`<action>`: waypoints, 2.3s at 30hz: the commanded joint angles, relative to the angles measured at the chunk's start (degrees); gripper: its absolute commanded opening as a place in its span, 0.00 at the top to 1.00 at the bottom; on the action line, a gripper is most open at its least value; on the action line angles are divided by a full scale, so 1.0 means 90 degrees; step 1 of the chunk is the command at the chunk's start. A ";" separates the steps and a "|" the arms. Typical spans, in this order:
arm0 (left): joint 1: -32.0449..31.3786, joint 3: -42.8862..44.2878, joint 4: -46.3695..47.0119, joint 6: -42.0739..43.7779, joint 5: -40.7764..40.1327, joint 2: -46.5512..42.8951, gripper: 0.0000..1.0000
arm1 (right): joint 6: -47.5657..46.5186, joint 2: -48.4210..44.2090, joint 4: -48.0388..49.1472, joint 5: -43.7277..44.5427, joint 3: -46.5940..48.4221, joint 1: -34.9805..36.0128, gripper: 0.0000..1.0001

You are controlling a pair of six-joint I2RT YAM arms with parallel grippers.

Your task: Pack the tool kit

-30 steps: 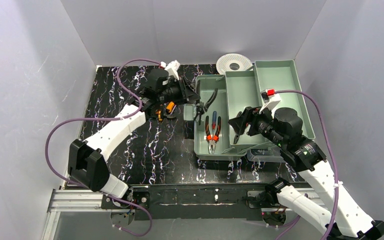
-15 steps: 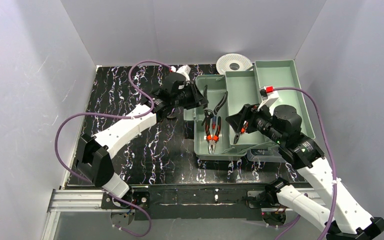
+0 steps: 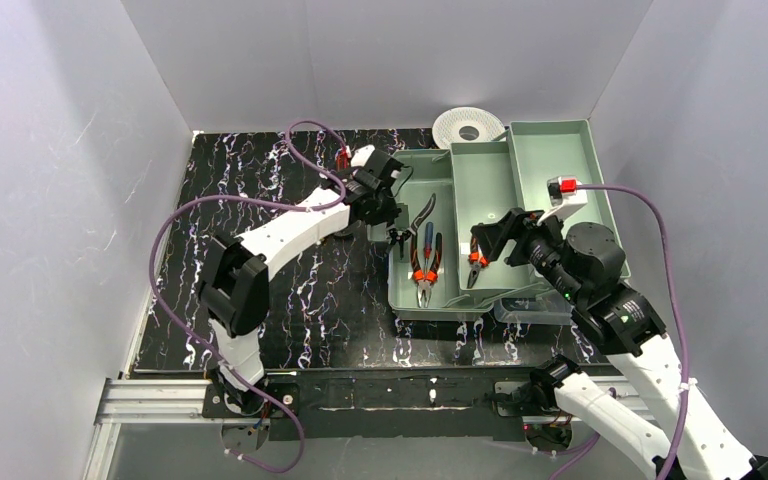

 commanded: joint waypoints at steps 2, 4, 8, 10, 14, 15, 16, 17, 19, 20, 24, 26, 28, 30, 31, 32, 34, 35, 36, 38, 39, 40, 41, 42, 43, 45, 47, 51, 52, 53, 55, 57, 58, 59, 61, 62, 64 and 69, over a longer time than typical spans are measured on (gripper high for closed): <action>-0.0170 0.0936 -0.0821 -0.0253 -0.0653 0.0256 1.00 | 0.0008 -0.0095 -0.0007 0.0424 0.0026 0.0025 0.21; -0.0187 0.1120 -0.0828 -0.0303 -0.0546 0.0379 1.00 | -0.0006 -0.0117 -0.0033 0.0442 0.0014 0.0025 0.21; -0.0229 0.1490 -0.0828 -0.0416 -0.0468 0.0634 1.00 | -0.0017 -0.0144 -0.0039 0.0455 -0.0009 0.0025 0.21; -0.0234 0.1647 -0.0869 -0.0546 -0.0367 0.0777 1.00 | -0.0040 -0.0171 -0.0052 0.0472 -0.0012 0.0025 0.21; -0.0235 0.1918 -0.0914 -0.0837 -0.0149 0.1104 1.00 | -0.0078 -0.0209 -0.0083 0.0532 -0.0005 0.0025 0.21; -0.0235 0.1982 -0.0898 -0.0893 -0.0102 0.1188 1.00 | -0.0083 -0.0213 -0.0089 0.0540 -0.0014 0.0021 0.21; -0.0235 0.2044 -0.0860 -0.0882 -0.0053 0.1277 1.00 | -0.0093 -0.0223 -0.0097 0.0549 -0.0016 0.0025 0.21; -0.0235 0.2152 -0.0850 -0.0845 -0.0020 0.1389 1.00 | -0.0094 -0.0229 -0.0102 0.0536 -0.0022 0.0025 0.21; -0.0233 0.2396 -0.0838 -0.0735 0.0030 0.1607 1.00 | -0.0097 -0.0236 -0.0117 0.0520 -0.0006 0.0025 0.21; -0.0226 0.2540 -0.0843 -0.0654 0.0029 0.1722 1.00 | -0.0101 -0.0237 -0.0121 0.0529 -0.0004 0.0025 0.21; -0.0214 0.2959 -0.0731 -0.0346 0.0087 0.2046 0.83 | -0.0132 -0.0226 -0.0153 0.0558 0.0019 0.0025 0.21; -0.0167 0.3041 -0.0716 -0.0313 0.0134 0.2120 0.57 | -0.0132 -0.0236 -0.0166 0.0558 0.0028 0.0025 0.21; -0.0102 0.3044 -0.0788 -0.0363 0.0172 0.2087 0.37 | -0.0142 -0.0246 -0.0189 0.0581 0.0034 0.0021 0.21; -0.0024 0.2961 -0.0775 -0.0265 0.0258 0.1956 0.29 | -0.0160 -0.0249 -0.0214 0.0603 0.0035 0.0025 0.21; 0.0023 0.2896 -0.0770 -0.0225 0.0236 0.1860 0.27 | -0.0167 -0.0256 -0.0225 0.0617 0.0030 0.0025 0.21; 0.0058 0.2812 -0.0764 -0.0179 0.0186 0.1738 0.27 | -0.0172 -0.0253 -0.0224 0.0633 0.0018 0.0025 0.21; 0.0175 0.2621 -0.0765 -0.0075 0.0054 0.1458 0.27 | -0.0178 -0.0268 -0.0215 0.0631 0.0003 0.0025 0.21; 0.0228 0.2512 -0.0752 -0.0006 0.0000 0.1300 0.27 | -0.0188 -0.0262 -0.0211 0.0631 0.0004 0.0025 0.21; 0.0313 0.2397 -0.0721 0.0067 -0.0031 0.1154 0.27 | -0.0200 -0.0249 -0.0210 0.0625 -0.0001 0.0025 0.21; 0.0490 0.2104 -0.0577 0.0212 0.0036 0.0857 0.26 | -0.0220 -0.0241 -0.0202 0.0631 0.0004 0.0025 0.21; 0.0602 0.1940 -0.0412 0.0362 0.0196 0.0692 0.25 | -0.0230 -0.0234 -0.0187 0.0630 -0.0007 0.0025 0.21; 0.0661 0.1763 -0.0118 0.0499 0.0439 0.0592 0.25 | -0.0231 -0.0216 -0.0169 0.0637 -0.0009 0.0025 0.21; 0.0707 0.1650 0.0045 0.0593 0.0670 0.0535 0.26 | -0.0240 -0.0210 -0.0154 0.0626 -0.0022 0.0025 0.21; 0.0722 0.1596 0.0105 0.0609 0.0851 0.0519 0.28 | -0.0248 -0.0202 -0.0131 0.0614 -0.0024 0.0025 0.21; 0.0727 0.1600 0.0151 0.0636 0.1049 0.0529 0.29 | -0.0250 -0.0183 -0.0118 0.0600 -0.0030 0.0022 0.21; 0.0725 0.1676 0.0161 0.0683 0.1429 0.0592 0.29 | -0.0260 -0.0143 -0.0121 0.0584 -0.0010 0.0025 0.21; 0.0730 0.1712 0.0176 0.0684 0.1588 0.0635 0.28 | -0.0275 -0.0123 -0.0131 0.0580 0.0007 0.0022 0.21; 0.0732 0.1766 0.0156 0.0882 0.1778 0.0710 0.28 | -0.0298 -0.0142 -0.0145 0.0615 0.0004 0.0025 0.21; 0.0763 0.1787 0.0128 0.0959 0.1776 0.0729 0.28 | -0.0304 -0.0152 -0.0147 0.0623 -0.0002 0.0025 0.21; 0.0819 0.1791 0.0099 0.1024 0.1799 0.0724 0.28 | -0.0309 -0.0155 -0.0151 0.0621 0.0002 0.0025 0.21; 0.1056 0.1706 -0.0010 0.1005 0.1735 0.0644 0.28 | -0.0318 -0.0141 -0.0168 0.0604 0.0010 0.0025 0.21; 0.1419 0.1338 0.0012 0.0806 0.1686 0.0457 0.30 | -0.0340 -0.0127 -0.0213 0.0607 0.0043 0.0025 0.21; 0.1611 0.1073 0.0070 0.0678 0.1436 0.0327 0.31 | -0.0352 -0.0134 -0.0231 0.0609 0.0060 0.0025 0.21; 0.1819 0.0779 0.0173 0.0576 0.1354 0.0139 0.33 | -0.0362 -0.0129 -0.0243 0.0603 0.0070 0.0025 0.21; 0.2145 0.0220 0.0390 0.0471 0.1128 -0.0141 0.37 | -0.0385 -0.0137 -0.0254 0.0594 0.0079 0.0024 0.21; 0.2280 -0.0034 0.0415 0.0482 0.0940 -0.0232 0.39 | -0.0394 -0.0121 -0.0253 0.0594 0.0083 0.0025 0.21; 0.2366 -0.0221 0.0302 0.0756 0.0327 -0.0332 0.39 | -0.0397 -0.0106 -0.0259 0.0574 0.0085 0.0023 0.21; 0.2437 0.0652 -0.1299 0.2553 -0.0389 0.0822 0.44 | -0.0358 -0.0057 -0.0239 0.0477 0.0091 0.0025 0.21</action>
